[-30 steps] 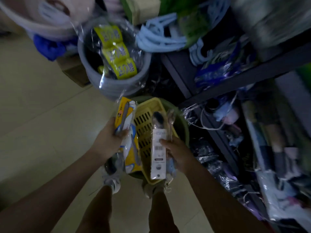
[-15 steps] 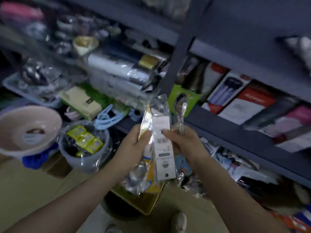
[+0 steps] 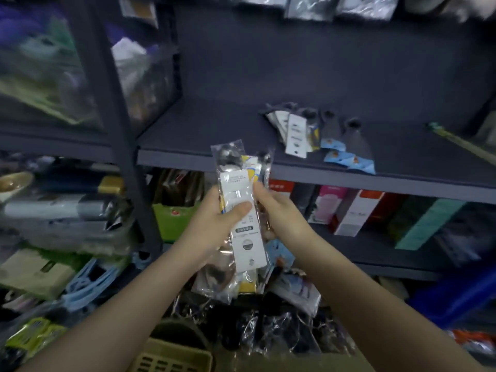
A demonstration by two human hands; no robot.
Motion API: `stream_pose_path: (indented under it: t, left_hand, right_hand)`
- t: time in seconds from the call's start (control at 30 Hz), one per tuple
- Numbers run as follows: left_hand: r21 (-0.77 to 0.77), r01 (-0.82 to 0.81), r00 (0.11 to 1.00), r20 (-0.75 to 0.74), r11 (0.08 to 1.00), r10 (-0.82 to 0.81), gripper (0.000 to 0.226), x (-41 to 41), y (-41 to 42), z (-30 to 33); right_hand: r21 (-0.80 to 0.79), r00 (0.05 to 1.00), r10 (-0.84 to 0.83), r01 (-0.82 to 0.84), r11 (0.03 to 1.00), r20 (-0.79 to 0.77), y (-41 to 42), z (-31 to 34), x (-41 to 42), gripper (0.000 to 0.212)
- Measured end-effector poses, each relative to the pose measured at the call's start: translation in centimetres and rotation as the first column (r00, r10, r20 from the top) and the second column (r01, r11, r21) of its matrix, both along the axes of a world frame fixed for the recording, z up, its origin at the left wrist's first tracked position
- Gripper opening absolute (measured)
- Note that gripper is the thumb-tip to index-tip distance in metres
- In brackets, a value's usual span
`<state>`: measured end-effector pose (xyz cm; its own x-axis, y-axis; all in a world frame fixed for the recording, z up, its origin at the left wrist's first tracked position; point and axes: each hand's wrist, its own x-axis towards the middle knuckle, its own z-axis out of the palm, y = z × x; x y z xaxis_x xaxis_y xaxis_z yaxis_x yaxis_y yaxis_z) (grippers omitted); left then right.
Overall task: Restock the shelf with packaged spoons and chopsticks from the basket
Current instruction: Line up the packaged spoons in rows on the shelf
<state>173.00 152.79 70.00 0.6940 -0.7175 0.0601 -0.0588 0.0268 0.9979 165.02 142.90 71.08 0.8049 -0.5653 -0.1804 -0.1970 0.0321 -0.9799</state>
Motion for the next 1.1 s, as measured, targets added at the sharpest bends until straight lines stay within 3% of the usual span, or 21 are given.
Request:
stream_pose_path:
  t: [0.1,0.2,0.33,0.47,0.57,0.73,0.77,0.83,0.9,0.93,1.0,1.1]
  left_hand:
    - [-0.061,0.0,0.999,-0.053,0.998,-0.003,0.016,-0.9,-4.3,2.6]
    - [-0.066,0.004,0.999,-0.045,0.998,-0.007,0.016,-1.3,-8.4,4.7]
    - [-0.098,-0.038,0.992,-0.125,0.994,0.025,0.014,-1.8,-13.0,6.7]
    - [-0.04,-0.107,0.963,-0.251,0.993,0.094,0.016,-1.9,-15.8,6.9]
    - [0.026,-0.103,0.947,-0.303,0.994,0.106,0.023,-2.4,-16.5,6.9]
    - [-0.042,-0.149,0.983,-0.118,0.988,0.144,0.009,-2.6,-17.2,7.7]
    - [-0.042,-0.163,0.984,-0.077,0.986,0.159,0.011,-2.5,-17.1,7.7]
    - [-0.036,-0.191,0.981,0.013,0.981,0.192,0.016,-2.1,-17.0,7.7]
    - [-0.031,-0.18,0.979,0.087,0.983,0.182,0.022,-1.8,-17.1,7.7]
    - [-0.029,-0.175,0.978,0.111,0.984,0.177,0.024,-1.7,-17.2,7.8]
    - [-0.039,-0.198,0.974,0.109,0.979,0.201,0.023,-1.6,-17.3,8.0]
    - [-0.052,-0.167,0.986,-0.027,0.985,0.166,0.021,-1.1,-17.0,8.3]
  right_hand:
    - [0.064,0.995,-0.075,0.071,0.995,0.065,-5.1,3.2,-1.6,0.035]
    - [-0.058,0.978,-0.189,0.195,0.979,0.094,-11.6,5.6,-3.6,0.016]
    - [-0.339,0.957,-0.265,0.291,0.895,0.12,-19.7,7.5,-5.6,0.028]
    - [-0.653,0.966,-0.237,0.115,0.748,-0.101,-25.6,7.7,-4.2,0.015]
    - [-0.701,0.96,-0.233,0.058,0.711,-0.158,-27.9,7.9,-2.2,0.016]
    - [-0.815,0.972,-0.139,-0.077,0.575,-0.189,-27.6,8.8,-0.2,0.029]
    - [-0.812,0.988,-0.085,-0.054,0.581,-0.127,-26.5,9.2,-0.5,0.029]
    - [-0.688,0.995,0.095,-0.076,0.722,-0.01,-23.8,10.0,-1.4,0.026]
    - [-0.507,0.948,0.32,-0.274,0.817,0.003,-20.8,10.6,-2.5,0.019]
    - [-0.499,0.913,0.408,-0.365,0.786,-0.026,-19.7,10.6,-2.9,0.01]
    - [-0.538,0.884,0.465,-0.416,0.733,-0.049,-18.2,10.4,-2.9,0.02]
    - [-0.47,0.908,0.418,-0.356,0.807,0.03,-17.9,10.0,-1.8,0.023]
